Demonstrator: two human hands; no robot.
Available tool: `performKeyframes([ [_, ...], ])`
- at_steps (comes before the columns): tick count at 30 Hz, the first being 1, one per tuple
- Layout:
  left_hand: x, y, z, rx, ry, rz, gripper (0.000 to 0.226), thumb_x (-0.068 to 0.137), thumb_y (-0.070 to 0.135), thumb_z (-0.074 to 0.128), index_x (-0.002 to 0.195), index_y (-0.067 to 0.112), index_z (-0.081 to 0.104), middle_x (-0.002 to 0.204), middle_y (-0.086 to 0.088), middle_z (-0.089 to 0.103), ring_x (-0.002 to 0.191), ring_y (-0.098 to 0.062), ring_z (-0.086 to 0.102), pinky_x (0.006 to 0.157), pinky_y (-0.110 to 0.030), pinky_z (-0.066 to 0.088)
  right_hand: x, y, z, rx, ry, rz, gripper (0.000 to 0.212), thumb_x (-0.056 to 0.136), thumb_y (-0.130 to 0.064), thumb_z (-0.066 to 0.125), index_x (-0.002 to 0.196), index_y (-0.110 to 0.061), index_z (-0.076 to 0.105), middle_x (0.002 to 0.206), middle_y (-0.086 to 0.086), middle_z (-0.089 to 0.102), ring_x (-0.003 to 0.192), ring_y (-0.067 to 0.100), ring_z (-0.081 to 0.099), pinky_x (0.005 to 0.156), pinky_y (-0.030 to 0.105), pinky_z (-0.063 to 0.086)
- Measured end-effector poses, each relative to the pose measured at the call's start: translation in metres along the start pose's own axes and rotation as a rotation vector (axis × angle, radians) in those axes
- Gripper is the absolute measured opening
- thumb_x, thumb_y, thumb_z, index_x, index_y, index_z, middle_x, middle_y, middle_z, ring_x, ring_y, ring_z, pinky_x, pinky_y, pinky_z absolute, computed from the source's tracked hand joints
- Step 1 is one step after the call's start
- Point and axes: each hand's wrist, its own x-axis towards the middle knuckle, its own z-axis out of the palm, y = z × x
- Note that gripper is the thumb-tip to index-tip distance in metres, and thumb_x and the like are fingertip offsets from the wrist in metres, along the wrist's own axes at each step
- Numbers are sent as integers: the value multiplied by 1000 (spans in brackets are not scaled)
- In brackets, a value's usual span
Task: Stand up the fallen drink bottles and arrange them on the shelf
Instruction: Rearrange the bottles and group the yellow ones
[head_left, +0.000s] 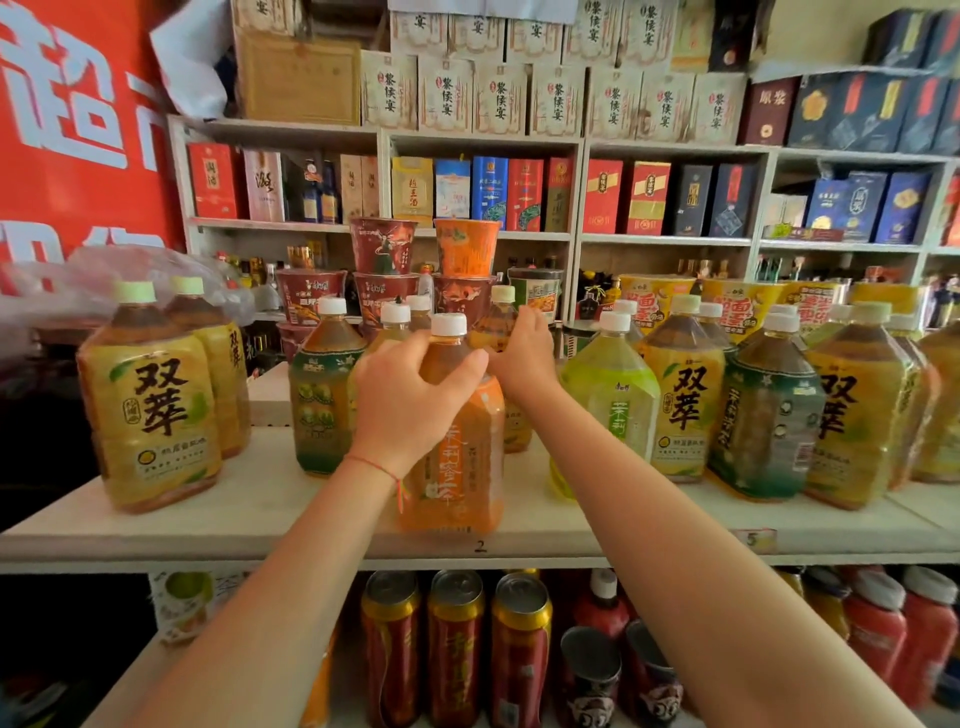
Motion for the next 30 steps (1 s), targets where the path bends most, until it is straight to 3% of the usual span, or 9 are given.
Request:
performKeyframes([
  [7, -1, -14, -4, -68, 38, -19, 40, 86, 67, 54, 86, 29, 66, 79, 12, 64, 83, -19, 63, 88, -62, 49, 18, 3, 9, -118, 46, -25, 85, 85, -57, 68, 148, -11, 35, 149, 8, 39, 139, 29, 32, 110, 45, 38],
  [11, 0, -13, -5, -74, 32, -16, 36, 87, 66, 54, 88, 32, 65, 80, 14, 64, 84, -18, 63, 89, -62, 49, 17, -8, -3, -266, 115, -43, 70, 85, -68, 60, 128, -13, 57, 142, 10, 42, 132, 31, 34, 102, 43, 39],
  [14, 0, -14, -4, -78, 30, -15, 35, 87, 66, 54, 91, 32, 66, 82, 15, 64, 86, -18, 63, 89, -61, 49, 8, -17, -11, -225, 120, -100, 57, 86, -64, 59, 112, -14, 56, 123, 8, 44, 120, 28, 39, 94, 42, 41],
  [18, -3, -14, -6, -77, 36, -9, 41, 87, 65, 54, 94, 28, 68, 83, 14, 65, 87, -18, 62, 89, -60, 49, -13, -30, -17, -59, -34, -181, 44, 87, -50, 62, 107, -15, 43, 106, 2, 49, 97, 23, 53, 74, 36, 45],
  [22, -6, -11, -12, -85, 71, -29, 45, 86, 66, 53, 90, 24, 68, 79, 12, 65, 84, -20, 62, 89, -60, 49, -28, -30, -31, -98, 33, -211, 25, 88, -50, 57, 87, -25, 57, 75, -7, 64, 72, 17, 63, 67, 37, 56],
  [25, -8, -6, -13, -48, 74, -14, 38, 87, 64, 51, 87, 28, 65, 76, 18, 60, 80, -17, 60, 89, -59, 49, -37, -25, -42, 58, 110, -136, 31, 90, -44, 59, 66, -24, 57, 60, -7, 61, 61, 16, 61, 63, 39, 56],
  [30, -8, -2, -9, 52, 89, 32, 36, 88, 65, 49, 87, 31, 60, 76, 16, 59, 79, -18, 59, 90, -54, 49, -49, -34, -64, 205, 102, -76, 37, 88, -36, 63, 57, -18, 54, 52, -5, 54, 51, 13, 52, 51, 27, 42],
])
